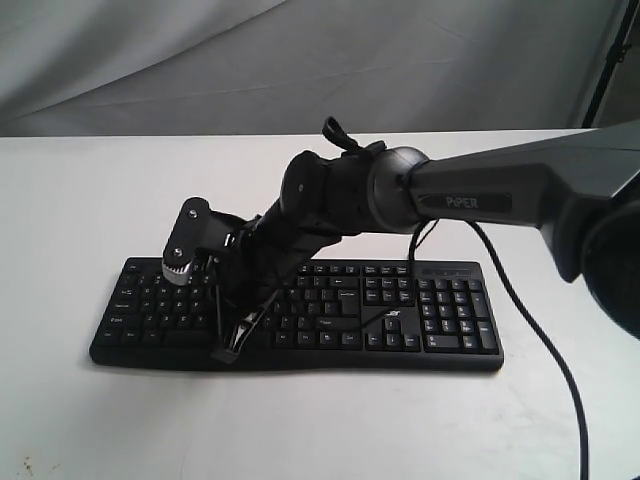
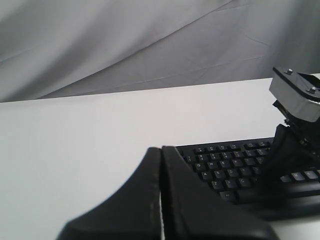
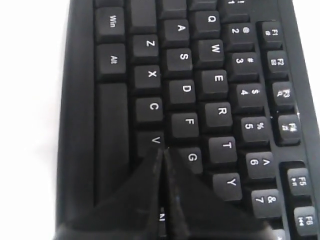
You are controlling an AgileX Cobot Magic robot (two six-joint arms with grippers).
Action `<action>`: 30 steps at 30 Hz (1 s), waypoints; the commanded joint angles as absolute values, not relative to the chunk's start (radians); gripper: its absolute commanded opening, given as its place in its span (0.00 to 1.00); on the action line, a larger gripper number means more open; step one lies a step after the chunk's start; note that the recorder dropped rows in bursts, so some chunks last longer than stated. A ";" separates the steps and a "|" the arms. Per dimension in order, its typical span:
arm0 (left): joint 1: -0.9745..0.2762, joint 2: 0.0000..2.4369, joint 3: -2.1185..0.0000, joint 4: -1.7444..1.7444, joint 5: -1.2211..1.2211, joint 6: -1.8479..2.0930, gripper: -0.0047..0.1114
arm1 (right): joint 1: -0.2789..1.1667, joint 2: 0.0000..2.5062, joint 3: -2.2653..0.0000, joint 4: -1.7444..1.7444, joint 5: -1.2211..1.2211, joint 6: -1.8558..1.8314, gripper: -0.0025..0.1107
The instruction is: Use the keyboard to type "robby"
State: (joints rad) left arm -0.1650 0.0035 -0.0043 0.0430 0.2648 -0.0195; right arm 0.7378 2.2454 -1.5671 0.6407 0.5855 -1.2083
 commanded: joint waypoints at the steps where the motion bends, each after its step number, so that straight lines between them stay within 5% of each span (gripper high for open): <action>1: -0.171 0.000 0.000 0.048 0.259 -0.022 0.04 | 0.729 2.192 -1.572 0.631 0.586 -1.211 0.02; 30: -0.171 0.000 0.000 0.048 0.259 -0.022 0.04 | 0.659 2.313 -1.742 0.608 0.715 -1.169 0.02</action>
